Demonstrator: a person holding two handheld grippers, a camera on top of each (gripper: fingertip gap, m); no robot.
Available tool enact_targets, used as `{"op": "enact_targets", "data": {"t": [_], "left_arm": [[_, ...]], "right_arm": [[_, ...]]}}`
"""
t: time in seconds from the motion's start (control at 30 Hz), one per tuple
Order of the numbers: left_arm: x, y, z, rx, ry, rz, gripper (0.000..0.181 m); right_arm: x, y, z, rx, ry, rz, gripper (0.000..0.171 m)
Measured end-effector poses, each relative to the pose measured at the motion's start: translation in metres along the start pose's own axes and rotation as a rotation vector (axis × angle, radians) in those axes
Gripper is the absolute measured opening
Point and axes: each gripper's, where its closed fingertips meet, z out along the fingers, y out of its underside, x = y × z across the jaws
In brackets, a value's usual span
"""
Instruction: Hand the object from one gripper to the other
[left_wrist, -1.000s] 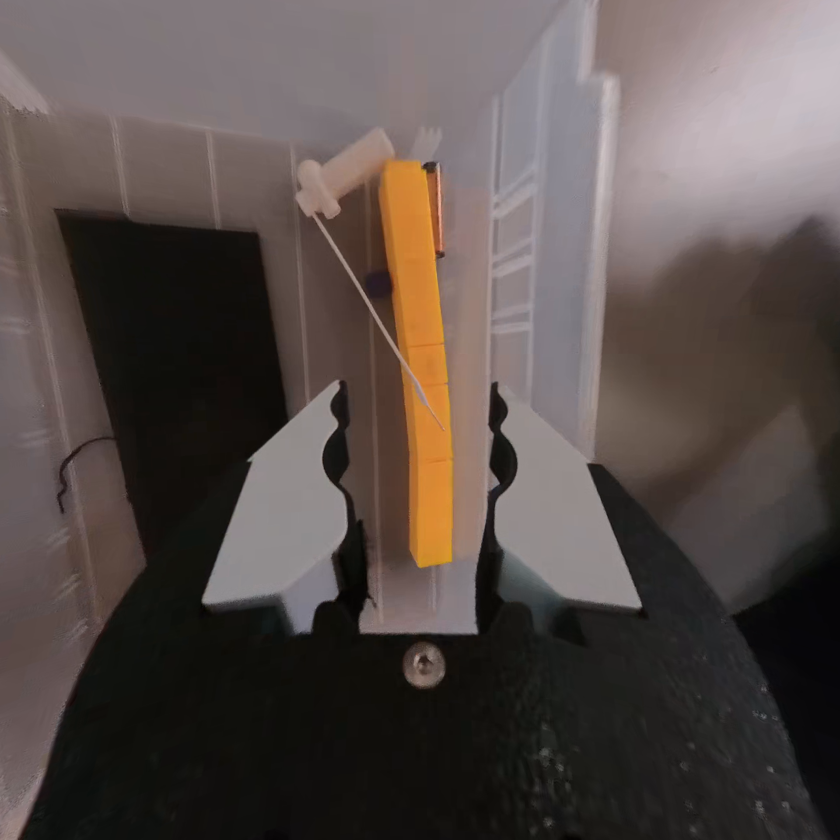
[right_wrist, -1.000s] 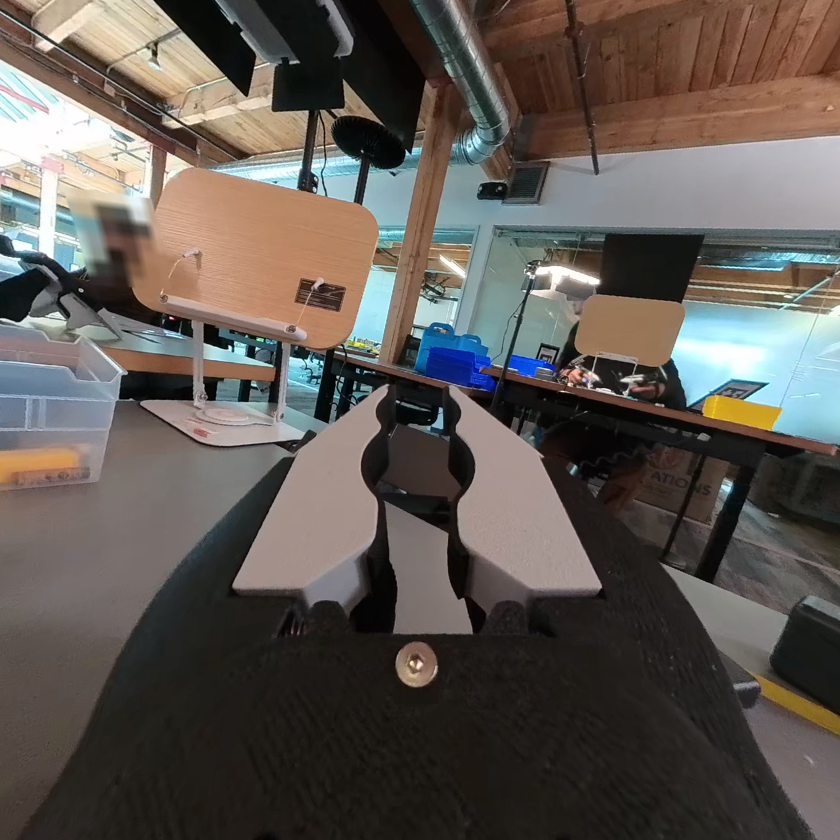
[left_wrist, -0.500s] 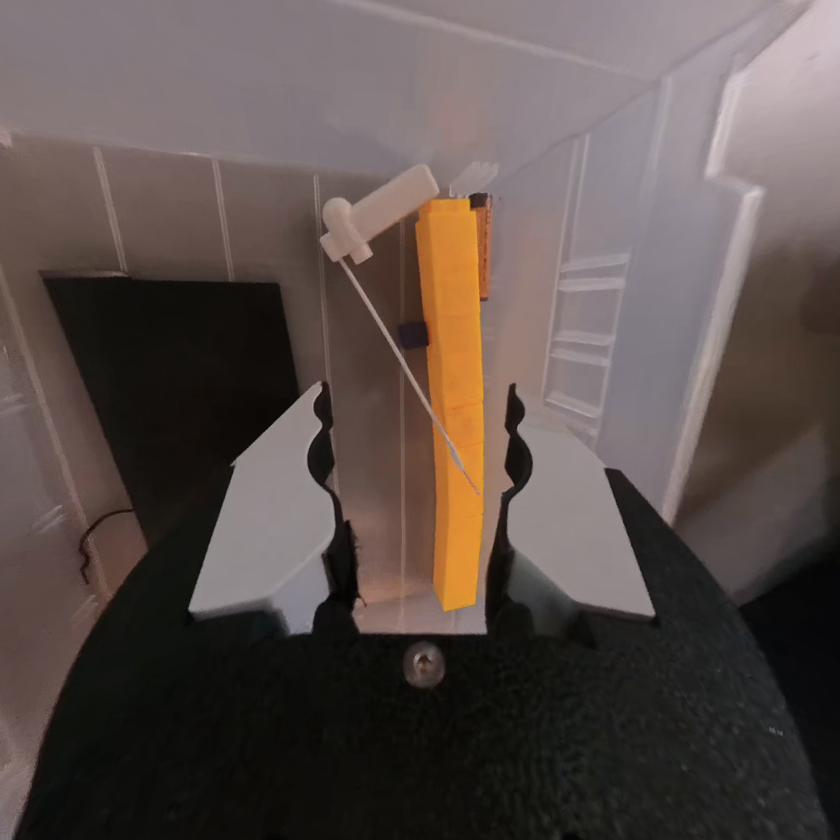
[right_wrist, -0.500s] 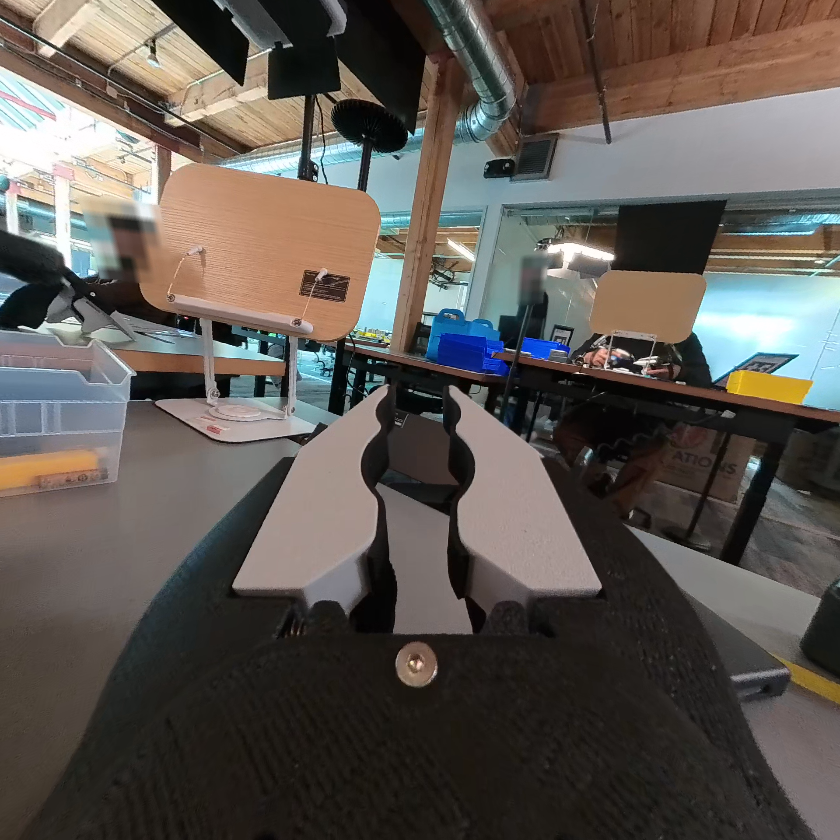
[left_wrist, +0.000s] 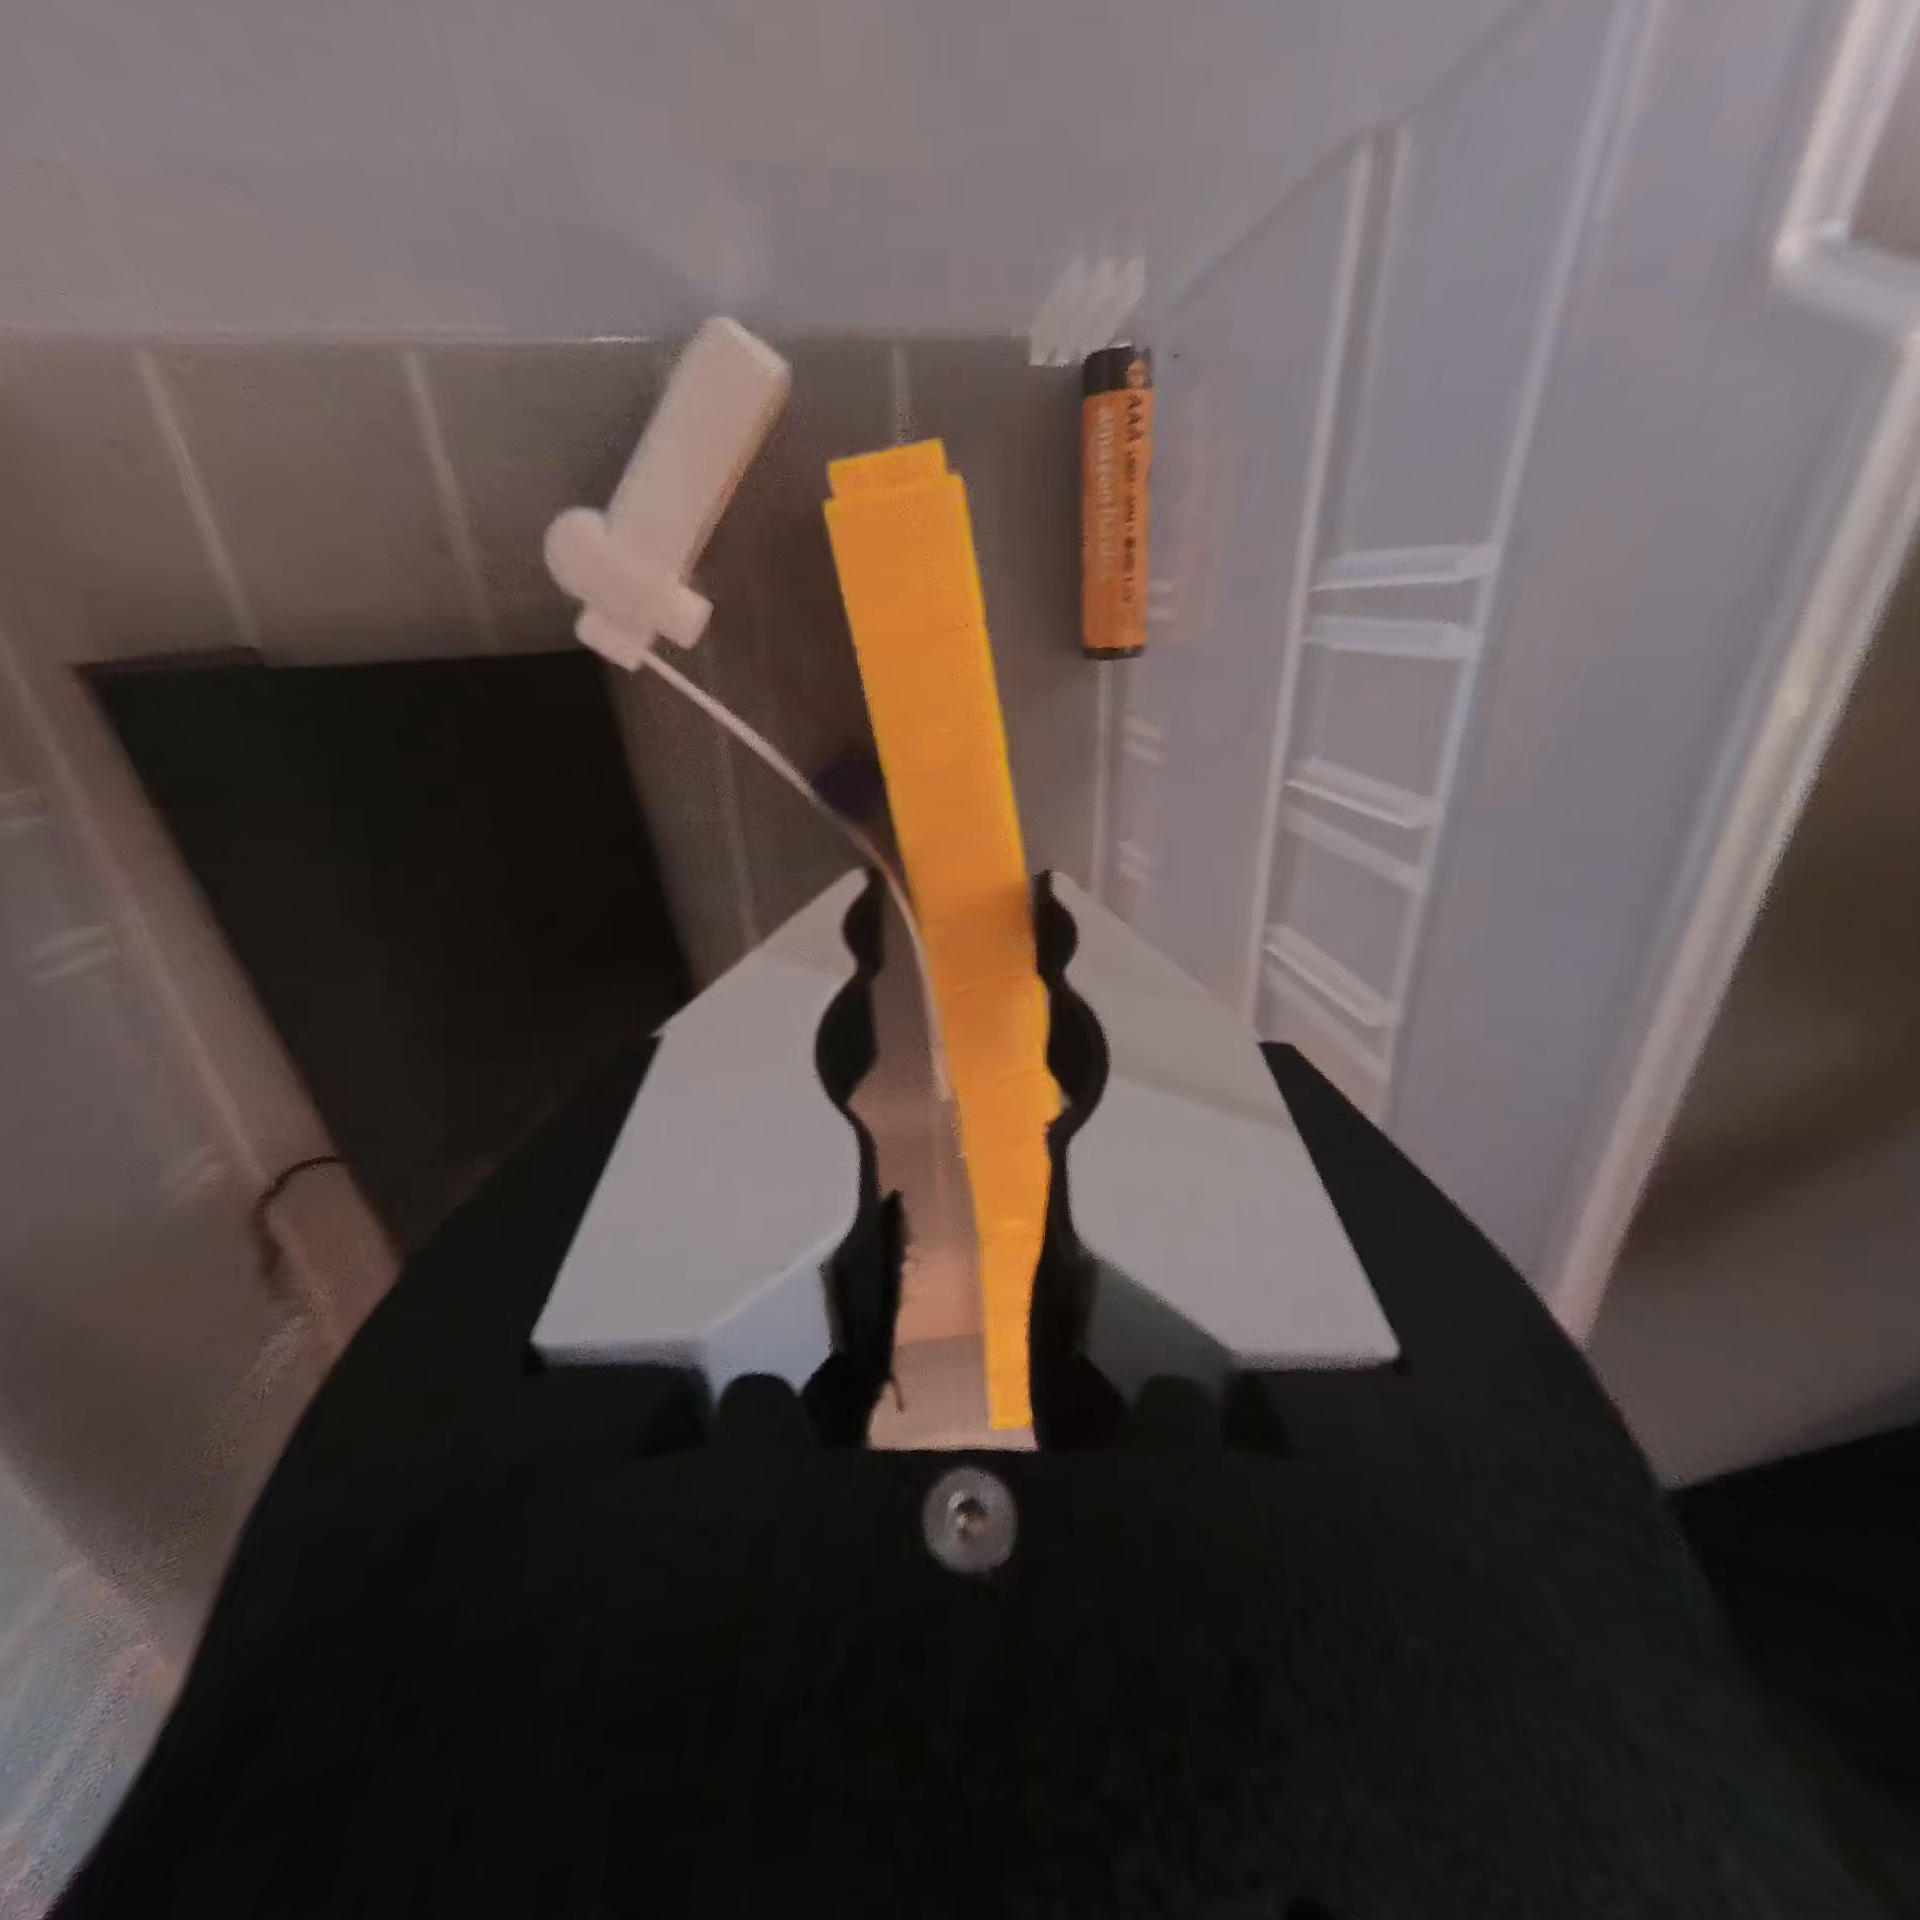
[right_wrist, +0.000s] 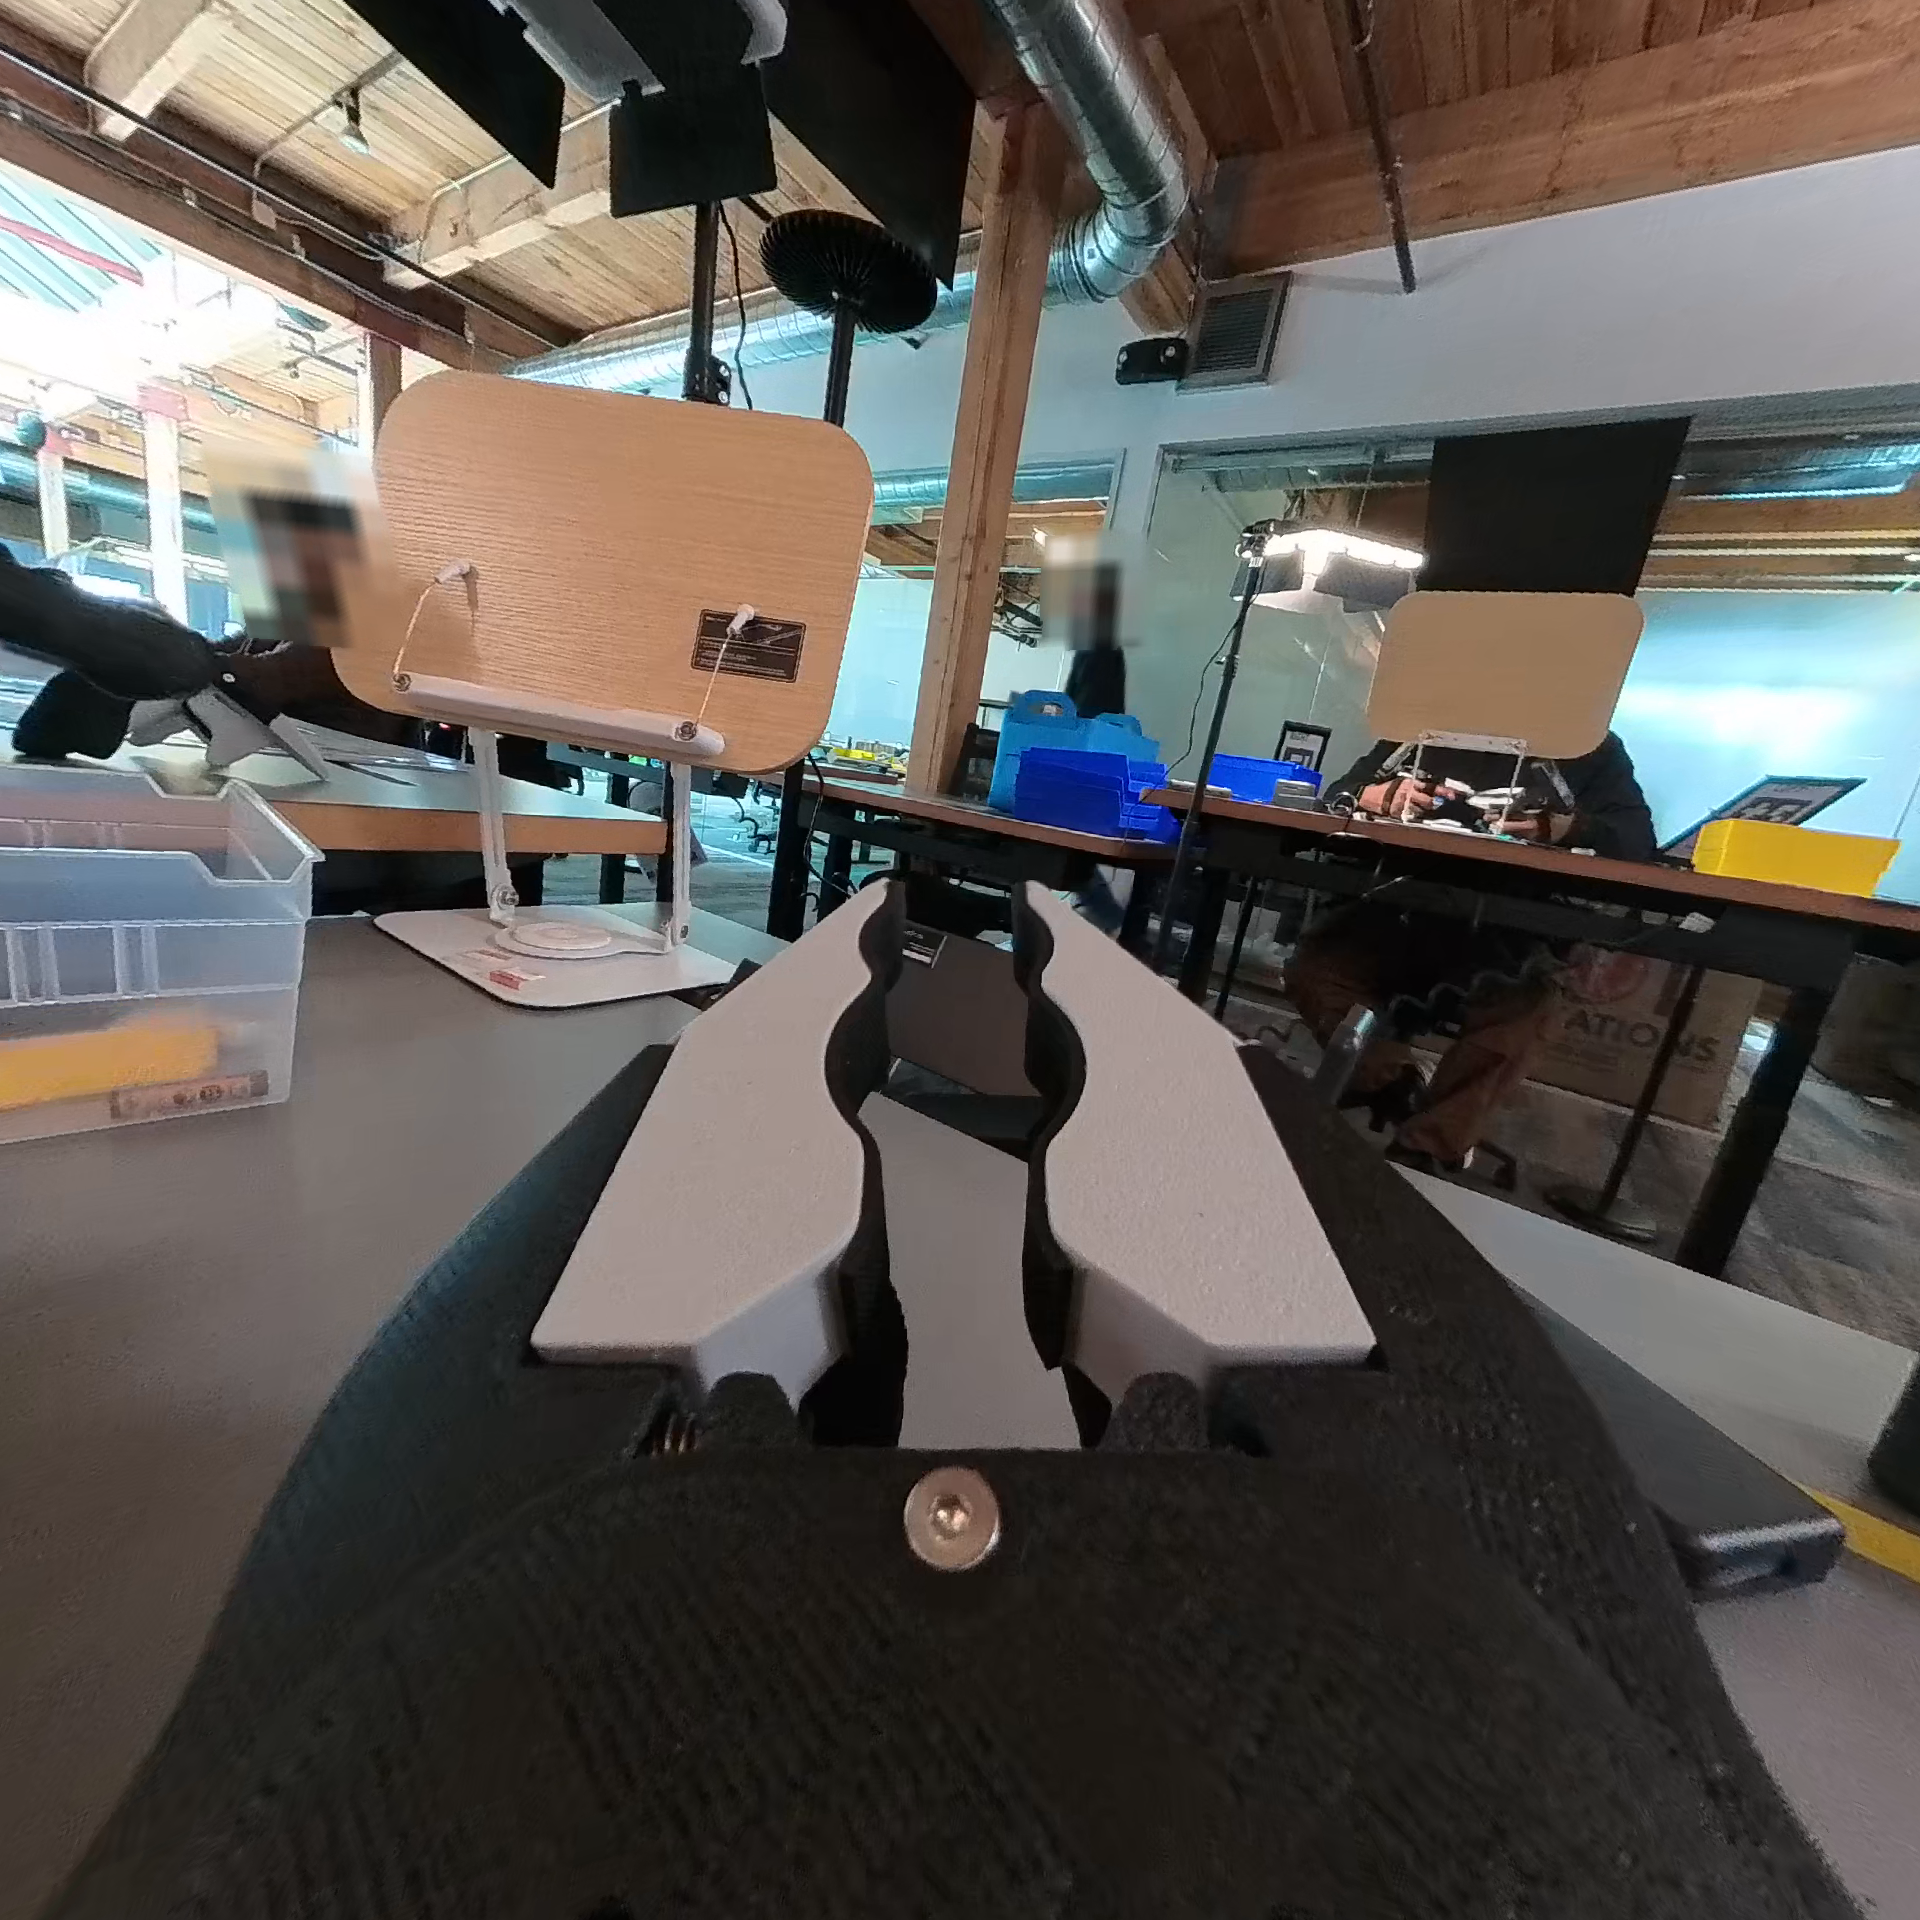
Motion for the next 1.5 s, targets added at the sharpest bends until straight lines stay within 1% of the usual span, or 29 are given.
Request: {"op": "enact_targets", "data": {"t": [0.03,0.13,0.23,0.33,0.47,0.57,0.63,0.7,0.77,0.83,0.93,1.03,1.07,1.13,1.23,1.37,1.43,1.5], "left_arm": [[0.005,0.001,0.000,0.000,0.035,-0.014,0.023],[0.003,0.003,-0.004,0.027,0.020,0.002,0.020],[-0.004,-0.001,-0.023,0.128,-0.052,0.025,0.020],[-0.003,-0.012,-0.059,0.312,-0.089,0.027,0.019],[0.008,-0.029,-0.128,0.611,-0.176,0.064,0.019],[0.041,-0.045,-0.193,0.926,-0.177,0.116,0.019],[0.080,-0.053,-0.231,1.124,-0.109,0.173,0.019],[0.119,-0.058,-0.256,1.275,-0.043,0.240,0.019],[0.155,-0.062,-0.267,1.388,0.020,0.291,0.019],[0.186,-0.069,-0.267,1.479,0.126,0.316,0.019],[0.226,-0.079,-0.255,1.587,0.369,0.353,0.020],[0.249,-0.087,-0.237,1.634,0.646,0.345,0.020],[0.254,-0.090,-0.230,1.649,0.718,0.342,0.020],[0.260,-0.095,-0.212,1.641,0.807,0.352,0.019],[0.269,-0.098,-0.189,1.642,0.958,0.383,0.019],[0.270,-0.095,-0.161,1.614,1.188,0.332,0.019],[0.267,-0.097,-0.148,1.587,1.253,0.285,0.019],[0.263,-0.099,-0.137,1.575,1.286,0.248,0.019]], "right_arm": [[0.000,0.000,0.000,-0.001,-0.001,-0.003,0.019],[0.000,0.001,0.000,-0.004,-0.003,-0.004,0.019],[0.001,0.001,0.001,-0.008,-0.004,0.013,0.019],[0.002,0.002,0.001,-0.008,-0.003,0.026,0.019],[0.000,0.002,0.001,-0.011,-0.013,0.032,0.019],[-0.004,0.002,0.002,-0.012,-0.035,0.043,0.019],[-0.011,0.001,0.003,-0.009,-0.082,0.068,0.020],[-0.020,0.000,0.003,-0.005,-0.142,0.103,0.023],[-0.033,-0.005,0.002,0.018,-0.236,0.141,0.027],[-0.052,-0.014,-0.003,0.057,-0.376,0.199,0.029],[-0.072,-0.027,-0.013,0.094,-0.578,0.340,0.036],[-0.078,-0.033,-0.018,0.100,-0.689,0.467,0.048],[-0.078,-0.034,-0.020,0.103,-0.717,0.498,0.050],[-0.078,-0.036,-0.022,0.100,-0.759,0.543,0.052],[-0.072,-0.039,-0.023,0.117,-0.758,0.575,0.053],[-0.065,-0.037,-0.023,0.100,-0.763,0.605,0.052],[-0.065,-0.035,-0.024,0.083,-0.782,0.613,0.051],[-0.070,-0.030,-0.026,0.039,-0.819,0.604,0.051]]}}
